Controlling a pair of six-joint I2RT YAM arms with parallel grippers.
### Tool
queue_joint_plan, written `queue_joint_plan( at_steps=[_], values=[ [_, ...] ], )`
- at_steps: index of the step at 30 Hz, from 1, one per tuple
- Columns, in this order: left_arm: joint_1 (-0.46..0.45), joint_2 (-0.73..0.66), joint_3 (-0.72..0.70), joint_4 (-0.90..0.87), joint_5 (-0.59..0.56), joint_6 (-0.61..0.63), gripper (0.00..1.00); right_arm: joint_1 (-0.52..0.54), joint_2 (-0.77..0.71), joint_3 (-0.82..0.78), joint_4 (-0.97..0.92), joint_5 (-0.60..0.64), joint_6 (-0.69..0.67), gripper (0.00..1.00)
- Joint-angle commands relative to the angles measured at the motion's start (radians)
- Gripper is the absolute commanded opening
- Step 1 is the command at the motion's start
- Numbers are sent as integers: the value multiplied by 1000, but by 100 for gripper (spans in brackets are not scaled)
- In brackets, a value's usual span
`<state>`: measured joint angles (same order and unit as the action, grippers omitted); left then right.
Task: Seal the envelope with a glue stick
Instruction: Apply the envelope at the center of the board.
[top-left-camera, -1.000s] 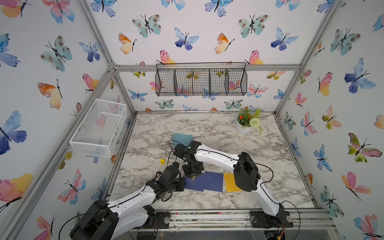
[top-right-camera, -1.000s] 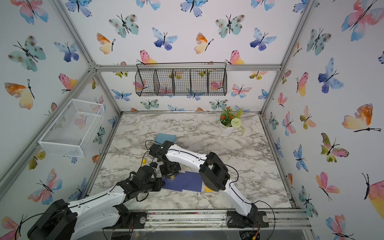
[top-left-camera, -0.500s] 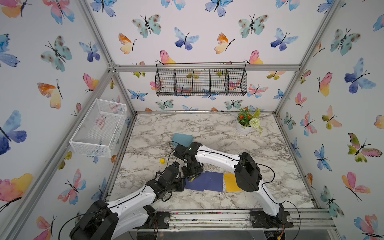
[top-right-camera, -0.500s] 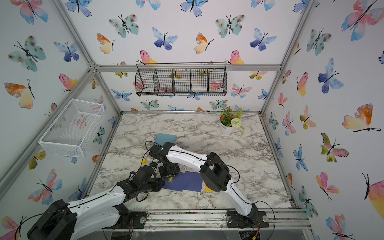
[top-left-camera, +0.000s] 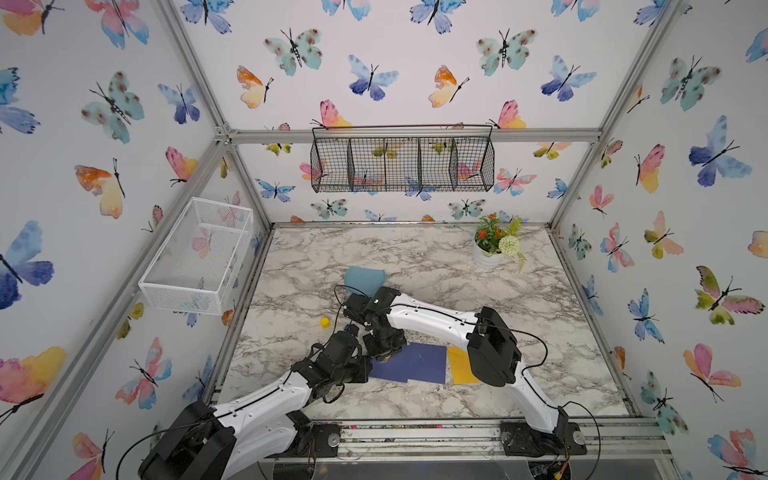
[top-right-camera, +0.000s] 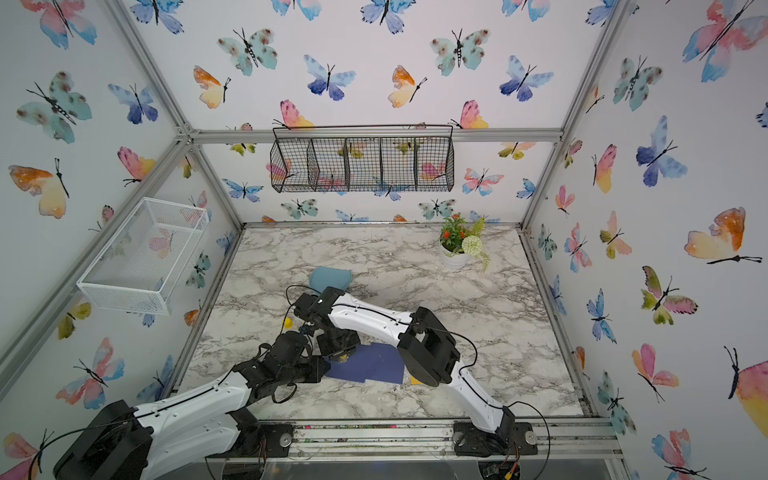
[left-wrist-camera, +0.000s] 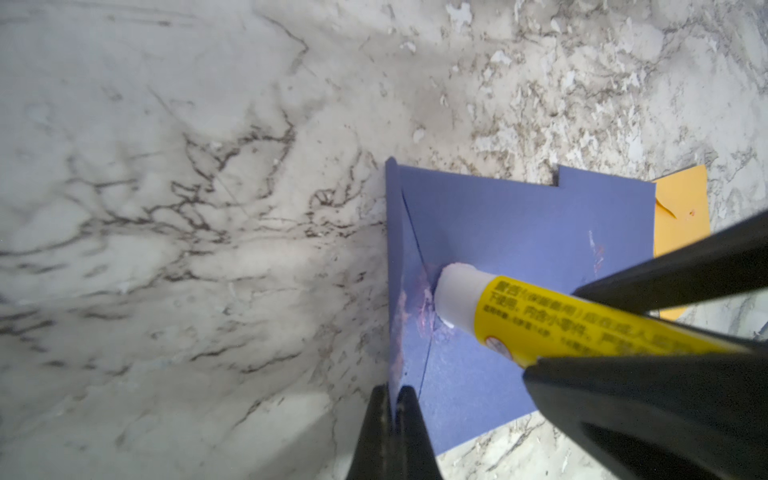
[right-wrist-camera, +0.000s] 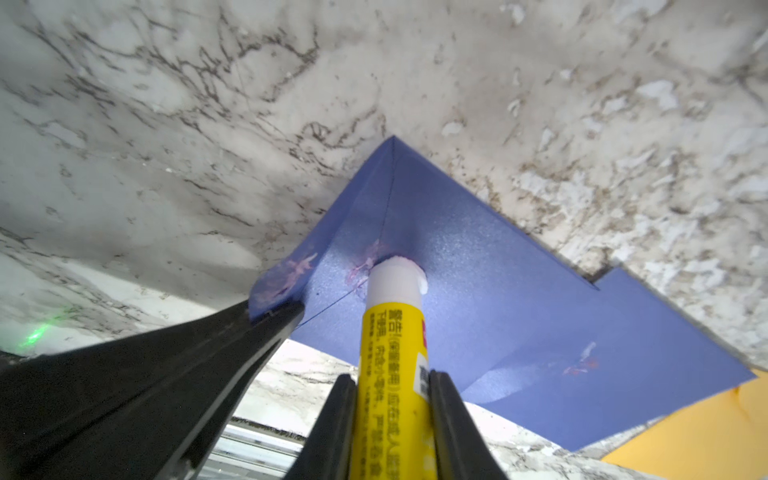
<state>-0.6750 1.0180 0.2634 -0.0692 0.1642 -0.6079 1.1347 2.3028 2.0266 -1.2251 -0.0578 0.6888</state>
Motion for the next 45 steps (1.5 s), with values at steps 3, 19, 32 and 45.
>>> queue_joint_plan(
  at_steps=[3,19,32,45],
  values=[
    [5,-12,-15,-6,12,12,0,0,-7,-111,125,-179,8,2],
    [7,-16,-14,-6,15,13,0,0,55,-29,-58,143,35,2],
    [6,-12,-14,-4,18,13,0,2,-24,-164,206,-165,16,2],
    [6,-16,-16,-7,18,13,0,-7,50,-51,-22,160,28,2]
  ],
)
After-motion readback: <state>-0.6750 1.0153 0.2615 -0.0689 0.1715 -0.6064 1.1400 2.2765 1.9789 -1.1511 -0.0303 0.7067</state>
